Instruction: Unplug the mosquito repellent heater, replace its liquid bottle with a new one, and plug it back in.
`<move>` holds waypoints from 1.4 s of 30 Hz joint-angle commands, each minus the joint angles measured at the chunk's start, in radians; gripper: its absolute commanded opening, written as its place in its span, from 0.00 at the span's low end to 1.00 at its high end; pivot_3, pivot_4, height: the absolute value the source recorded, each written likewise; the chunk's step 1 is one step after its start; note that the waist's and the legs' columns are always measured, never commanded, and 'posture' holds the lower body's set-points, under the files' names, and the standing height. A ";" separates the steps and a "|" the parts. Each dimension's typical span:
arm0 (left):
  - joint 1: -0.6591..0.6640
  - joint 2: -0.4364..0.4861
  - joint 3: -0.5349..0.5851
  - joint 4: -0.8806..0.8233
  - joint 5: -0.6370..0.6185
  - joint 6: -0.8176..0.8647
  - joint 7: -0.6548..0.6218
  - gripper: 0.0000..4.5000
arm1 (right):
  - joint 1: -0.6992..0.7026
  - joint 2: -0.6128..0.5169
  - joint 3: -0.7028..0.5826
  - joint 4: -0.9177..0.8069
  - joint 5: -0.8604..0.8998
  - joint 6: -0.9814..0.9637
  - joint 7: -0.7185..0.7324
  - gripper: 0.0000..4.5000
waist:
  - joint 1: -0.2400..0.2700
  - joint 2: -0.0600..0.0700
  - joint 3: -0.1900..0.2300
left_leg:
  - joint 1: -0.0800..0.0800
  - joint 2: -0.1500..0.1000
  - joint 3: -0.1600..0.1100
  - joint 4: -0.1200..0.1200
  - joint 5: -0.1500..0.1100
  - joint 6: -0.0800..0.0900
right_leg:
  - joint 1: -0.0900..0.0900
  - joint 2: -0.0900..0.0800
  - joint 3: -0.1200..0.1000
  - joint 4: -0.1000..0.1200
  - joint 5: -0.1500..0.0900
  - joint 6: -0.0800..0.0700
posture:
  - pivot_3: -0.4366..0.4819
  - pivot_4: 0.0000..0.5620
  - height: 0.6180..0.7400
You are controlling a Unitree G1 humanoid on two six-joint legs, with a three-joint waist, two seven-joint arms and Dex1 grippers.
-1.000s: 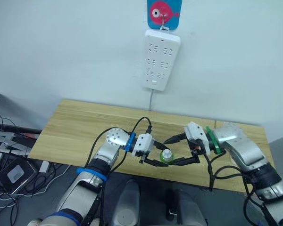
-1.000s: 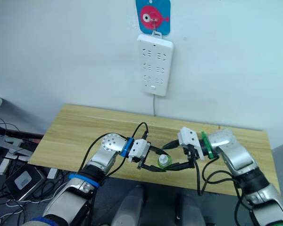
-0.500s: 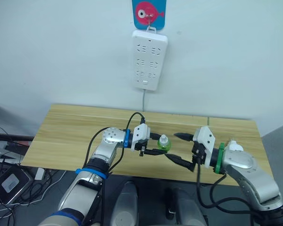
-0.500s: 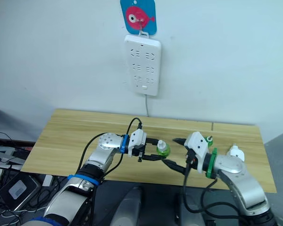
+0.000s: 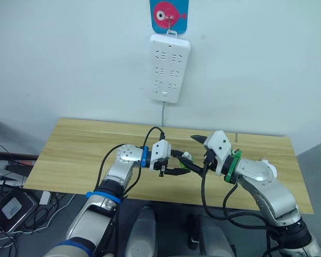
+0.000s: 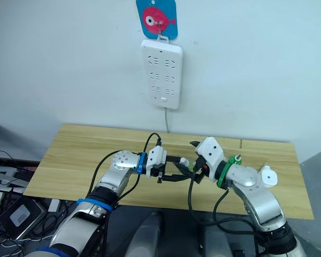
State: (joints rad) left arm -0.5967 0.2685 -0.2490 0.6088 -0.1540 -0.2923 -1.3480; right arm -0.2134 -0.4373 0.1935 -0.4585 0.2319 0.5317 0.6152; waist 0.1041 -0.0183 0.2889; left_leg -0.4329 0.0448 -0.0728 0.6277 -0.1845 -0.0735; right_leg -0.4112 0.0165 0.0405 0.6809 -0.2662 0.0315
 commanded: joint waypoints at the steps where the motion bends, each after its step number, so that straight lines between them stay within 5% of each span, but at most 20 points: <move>1: -0.001 0.000 0.005 -0.014 -0.008 -0.018 -0.006 0.48 | 0.040 -0.068 -0.110 -0.035 0.040 -0.013 0.036 0.99 | 0.001 0.000 0.000 | 0.000 0.000 0.000 0.000 0.000 0.000 | 0.000 0.000 0.000 0.000 0.000 0.000 | 0.73 0.40 1.00; 9: -0.003 0.008 0.008 -0.003 -0.009 -0.023 -0.003 0.48 | 0.136 -0.197 -0.198 -0.126 0.190 0.028 0.161 0.99 | -0.003 0.000 0.000 | 0.000 0.000 0.000 0.000 0.000 0.000 | 0.000 0.000 0.000 0.001 0.000 0.000 | 0.73 0.41 1.00; 22: -0.011 -0.002 0.004 0.005 -0.005 -0.043 -0.001 0.48 | -0.010 -0.028 0.007 0.038 0.041 -0.041 0.052 0.99 | -0.023 0.000 0.000 | 0.000 0.000 0.000 0.000 0.000 0.000 | 0.000 0.000 0.000 0.000 0.000 0.000 | 0.73 0.40 1.00; 34: 0.000 -0.002 0.001 0.003 -0.004 -0.046 -0.001 0.48 | 0.126 -0.205 -0.183 -0.111 0.175 0.054 0.140 0.99 | -0.024 0.000 0.000 | 0.000 0.000 0.000 0.001 0.000 0.000 | 0.001 0.000 0.000 0.000 0.000 0.000 | 0.71 0.42 1.00; 39: -0.008 -0.005 -0.002 0.018 -0.001 -0.053 -0.006 0.48 | 0.120 -0.182 -0.166 -0.153 0.261 0.109 0.147 0.99 | -0.031 0.000 0.000 | 0.001 0.000 0.000 0.000 0.000 0.000 | 0.000 0.000 0.000 0.001 0.000 0.000 | 0.71 0.42 1.00; 42: -0.020 -0.007 -0.001 0.025 -0.001 -0.055 -0.007 0.48 | 0.079 -0.115 -0.136 -0.154 0.296 0.149 0.103 0.86 | -0.031 0.000 0.000 | 0.000 0.000 0.000 0.001 0.000 0.000 | 0.001 0.000 0.000 0.001 0.000 0.000 | 0.71 0.42 1.00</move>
State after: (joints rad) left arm -0.6014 0.2682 -0.2503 0.6396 -0.1531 -0.3338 -1.3467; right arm -0.1139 -0.5687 0.0485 -0.5734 0.4946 0.6684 0.7400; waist 0.0732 -0.0185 0.2887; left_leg -0.4325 0.0451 -0.0732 0.6284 -0.1844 -0.0733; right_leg -0.4107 0.0167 0.0407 0.6818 -0.2660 0.0318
